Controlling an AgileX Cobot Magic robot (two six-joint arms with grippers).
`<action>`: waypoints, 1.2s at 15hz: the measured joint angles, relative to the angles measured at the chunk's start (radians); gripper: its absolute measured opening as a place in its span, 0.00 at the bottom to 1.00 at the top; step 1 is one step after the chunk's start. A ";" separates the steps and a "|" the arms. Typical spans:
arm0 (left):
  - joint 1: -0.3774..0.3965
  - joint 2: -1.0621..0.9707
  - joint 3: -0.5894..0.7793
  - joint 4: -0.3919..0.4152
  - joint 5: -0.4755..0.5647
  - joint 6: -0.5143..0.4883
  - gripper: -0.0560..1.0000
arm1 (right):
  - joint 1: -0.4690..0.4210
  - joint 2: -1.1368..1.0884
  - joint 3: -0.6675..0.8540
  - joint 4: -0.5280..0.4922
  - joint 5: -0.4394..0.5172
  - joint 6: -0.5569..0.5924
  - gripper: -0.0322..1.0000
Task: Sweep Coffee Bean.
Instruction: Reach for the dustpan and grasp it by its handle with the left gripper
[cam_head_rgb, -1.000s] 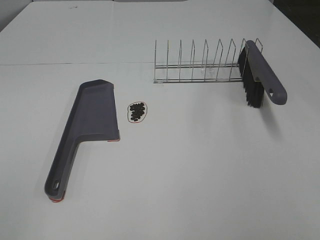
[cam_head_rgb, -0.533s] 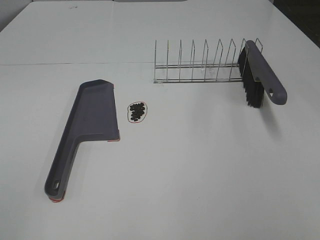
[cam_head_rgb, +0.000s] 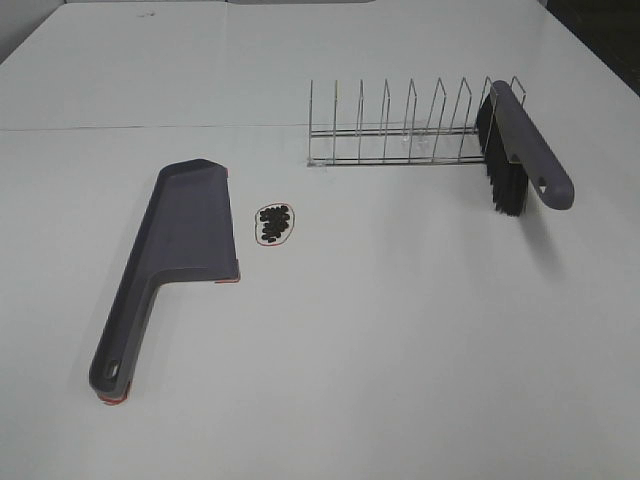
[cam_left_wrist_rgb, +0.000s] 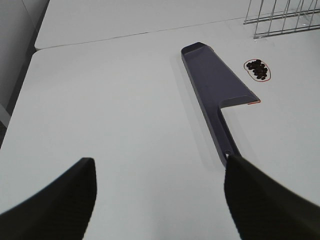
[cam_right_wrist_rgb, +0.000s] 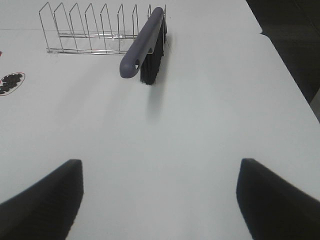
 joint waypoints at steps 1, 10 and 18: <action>0.000 0.000 0.000 0.000 0.000 0.000 0.67 | 0.000 0.000 0.000 0.000 0.000 0.000 0.71; 0.000 0.000 0.000 0.000 0.000 0.000 0.67 | 0.000 0.000 0.000 0.000 0.000 0.000 0.71; 0.000 0.000 0.000 0.000 0.000 0.000 0.67 | 0.000 0.000 0.000 0.000 0.000 0.000 0.71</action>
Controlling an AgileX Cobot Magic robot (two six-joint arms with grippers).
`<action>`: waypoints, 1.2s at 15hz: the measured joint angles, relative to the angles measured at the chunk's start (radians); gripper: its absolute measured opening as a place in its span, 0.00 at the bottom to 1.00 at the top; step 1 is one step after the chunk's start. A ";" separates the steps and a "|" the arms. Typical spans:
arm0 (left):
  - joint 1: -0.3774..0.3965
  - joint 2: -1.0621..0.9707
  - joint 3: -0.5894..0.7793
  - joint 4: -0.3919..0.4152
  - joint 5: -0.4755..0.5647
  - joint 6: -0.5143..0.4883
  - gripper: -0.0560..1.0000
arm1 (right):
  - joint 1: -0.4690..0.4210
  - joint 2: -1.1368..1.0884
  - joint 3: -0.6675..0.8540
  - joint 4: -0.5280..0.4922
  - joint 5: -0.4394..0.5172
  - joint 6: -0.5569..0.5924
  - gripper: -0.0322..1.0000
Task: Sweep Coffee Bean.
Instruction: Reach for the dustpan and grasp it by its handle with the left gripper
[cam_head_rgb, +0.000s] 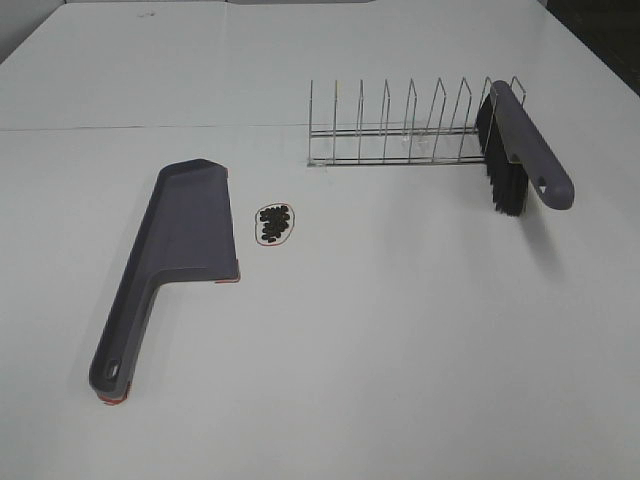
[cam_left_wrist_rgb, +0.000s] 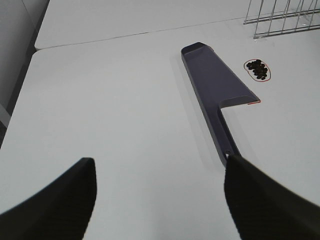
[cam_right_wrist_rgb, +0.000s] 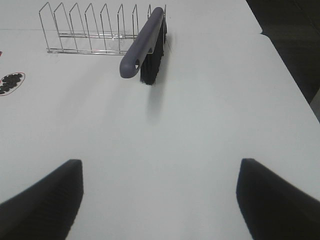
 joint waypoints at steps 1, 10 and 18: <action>0.000 0.000 0.000 0.000 0.000 0.000 0.67 | 0.000 0.000 0.000 0.000 0.000 0.000 0.71; 0.000 0.257 -0.025 -0.056 -0.353 0.000 0.65 | 0.000 0.000 0.000 0.000 0.000 0.000 0.71; 0.000 1.004 -0.359 -0.141 -0.435 0.000 0.65 | 0.000 0.000 0.000 0.000 0.000 0.000 0.71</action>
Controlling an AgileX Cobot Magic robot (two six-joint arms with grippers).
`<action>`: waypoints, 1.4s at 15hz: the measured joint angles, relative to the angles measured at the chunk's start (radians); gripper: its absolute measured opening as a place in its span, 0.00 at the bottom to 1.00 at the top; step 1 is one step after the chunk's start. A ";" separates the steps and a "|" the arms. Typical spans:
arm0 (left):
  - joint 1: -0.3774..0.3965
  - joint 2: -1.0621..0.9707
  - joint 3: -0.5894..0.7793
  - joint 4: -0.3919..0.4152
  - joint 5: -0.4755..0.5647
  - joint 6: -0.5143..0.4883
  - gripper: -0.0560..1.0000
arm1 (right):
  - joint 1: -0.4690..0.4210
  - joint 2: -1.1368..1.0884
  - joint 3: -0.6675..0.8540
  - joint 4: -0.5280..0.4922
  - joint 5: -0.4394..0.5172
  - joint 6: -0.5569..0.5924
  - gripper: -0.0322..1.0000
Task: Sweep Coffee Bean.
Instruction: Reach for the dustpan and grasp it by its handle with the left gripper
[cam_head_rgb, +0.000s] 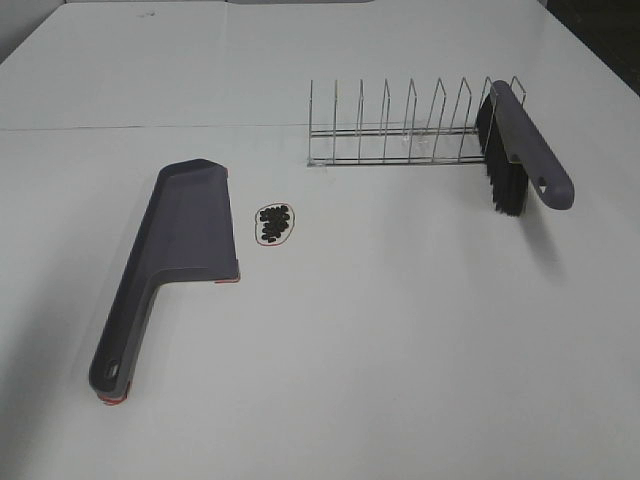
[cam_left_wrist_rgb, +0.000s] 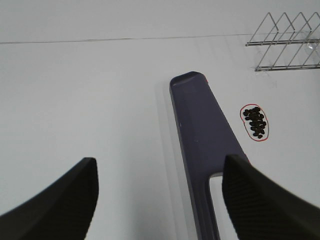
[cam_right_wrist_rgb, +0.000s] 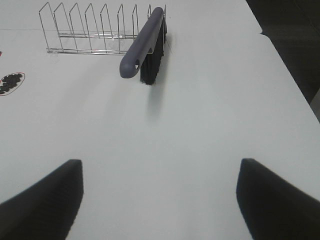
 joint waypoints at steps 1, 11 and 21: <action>0.000 0.094 -0.063 -0.005 0.016 0.000 0.65 | 0.000 0.000 0.000 0.000 0.000 0.000 0.71; -0.086 0.676 -0.261 -0.035 0.126 -0.066 0.65 | 0.000 0.000 0.000 0.000 0.000 0.000 0.71; -0.301 0.888 -0.262 0.138 0.155 -0.345 0.67 | 0.000 0.000 0.000 0.000 0.000 0.000 0.71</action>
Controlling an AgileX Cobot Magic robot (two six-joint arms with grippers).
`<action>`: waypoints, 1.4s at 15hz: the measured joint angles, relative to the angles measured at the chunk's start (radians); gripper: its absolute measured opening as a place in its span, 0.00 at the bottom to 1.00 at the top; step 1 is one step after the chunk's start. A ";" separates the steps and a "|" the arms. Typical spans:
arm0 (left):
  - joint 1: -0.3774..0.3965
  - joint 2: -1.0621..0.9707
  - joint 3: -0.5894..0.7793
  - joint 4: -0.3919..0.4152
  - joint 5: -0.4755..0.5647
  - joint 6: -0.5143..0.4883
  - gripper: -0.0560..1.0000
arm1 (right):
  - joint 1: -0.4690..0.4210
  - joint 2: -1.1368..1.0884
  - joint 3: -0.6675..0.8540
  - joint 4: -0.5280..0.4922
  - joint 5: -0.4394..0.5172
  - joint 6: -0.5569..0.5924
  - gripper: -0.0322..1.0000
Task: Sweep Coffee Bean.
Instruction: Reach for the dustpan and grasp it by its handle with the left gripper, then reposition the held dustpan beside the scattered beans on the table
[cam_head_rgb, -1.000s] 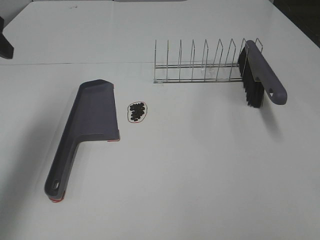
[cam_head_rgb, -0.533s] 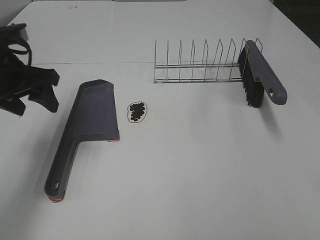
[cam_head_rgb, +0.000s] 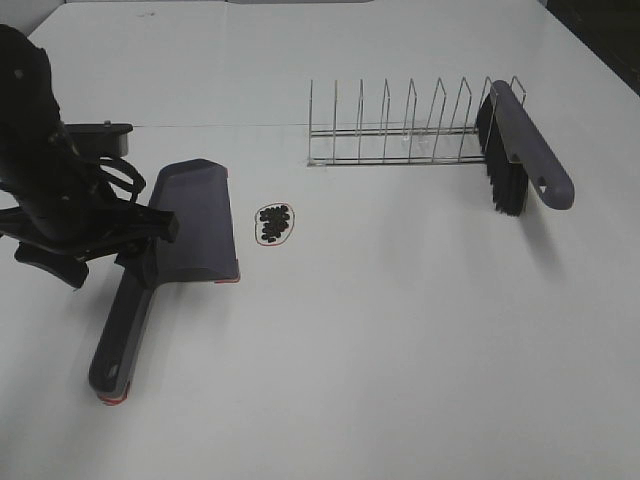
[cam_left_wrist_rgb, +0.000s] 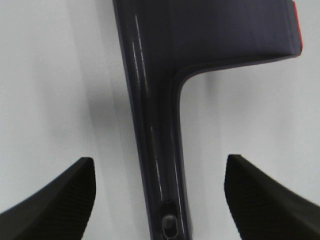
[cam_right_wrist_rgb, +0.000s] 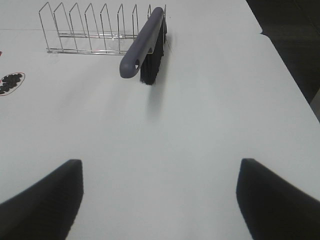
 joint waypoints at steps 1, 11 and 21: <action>0.000 0.015 0.000 0.000 -0.006 0.000 0.67 | 0.000 0.000 0.000 0.000 0.000 0.000 0.71; 0.000 0.198 -0.085 -0.009 -0.058 -0.003 0.67 | 0.000 0.000 0.000 0.000 0.000 0.000 0.71; 0.000 0.203 -0.088 -0.005 -0.055 -0.025 0.36 | 0.000 0.000 0.000 0.000 0.000 0.000 0.71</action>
